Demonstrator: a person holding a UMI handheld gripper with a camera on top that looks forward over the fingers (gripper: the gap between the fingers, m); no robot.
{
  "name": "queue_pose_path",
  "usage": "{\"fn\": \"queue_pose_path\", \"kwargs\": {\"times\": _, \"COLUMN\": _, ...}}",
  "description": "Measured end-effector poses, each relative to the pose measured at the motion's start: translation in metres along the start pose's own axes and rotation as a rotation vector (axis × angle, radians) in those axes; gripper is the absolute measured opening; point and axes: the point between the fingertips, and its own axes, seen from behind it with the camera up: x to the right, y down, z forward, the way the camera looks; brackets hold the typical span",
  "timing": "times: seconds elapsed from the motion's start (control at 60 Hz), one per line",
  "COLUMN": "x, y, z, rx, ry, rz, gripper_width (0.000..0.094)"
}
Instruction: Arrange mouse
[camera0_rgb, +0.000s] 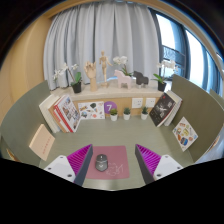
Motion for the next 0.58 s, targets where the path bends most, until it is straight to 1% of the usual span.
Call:
{"fn": "queue_pose_path", "kwargs": {"times": 0.167, "x": 0.022, "y": -0.007, "z": -0.049, "rx": 0.032, "ry": -0.018, "rz": 0.012, "gripper_width": 0.085}}
{"fn": "queue_pose_path", "kwargs": {"times": 0.283, "x": 0.036, "y": -0.002, "z": -0.069, "rx": 0.029, "ry": -0.019, "rz": 0.009, "gripper_width": 0.085}}
{"fn": "queue_pose_path", "kwargs": {"times": 0.45, "x": 0.064, "y": 0.005, "z": -0.086, "rx": 0.036, "ry": 0.024, "rz": -0.02, "gripper_width": 0.0853}}
{"fn": "queue_pose_path", "kwargs": {"times": 0.583, "x": 0.067, "y": 0.006, "z": -0.091, "rx": 0.038, "ry": 0.007, "rz": -0.011, "gripper_width": 0.0852}}
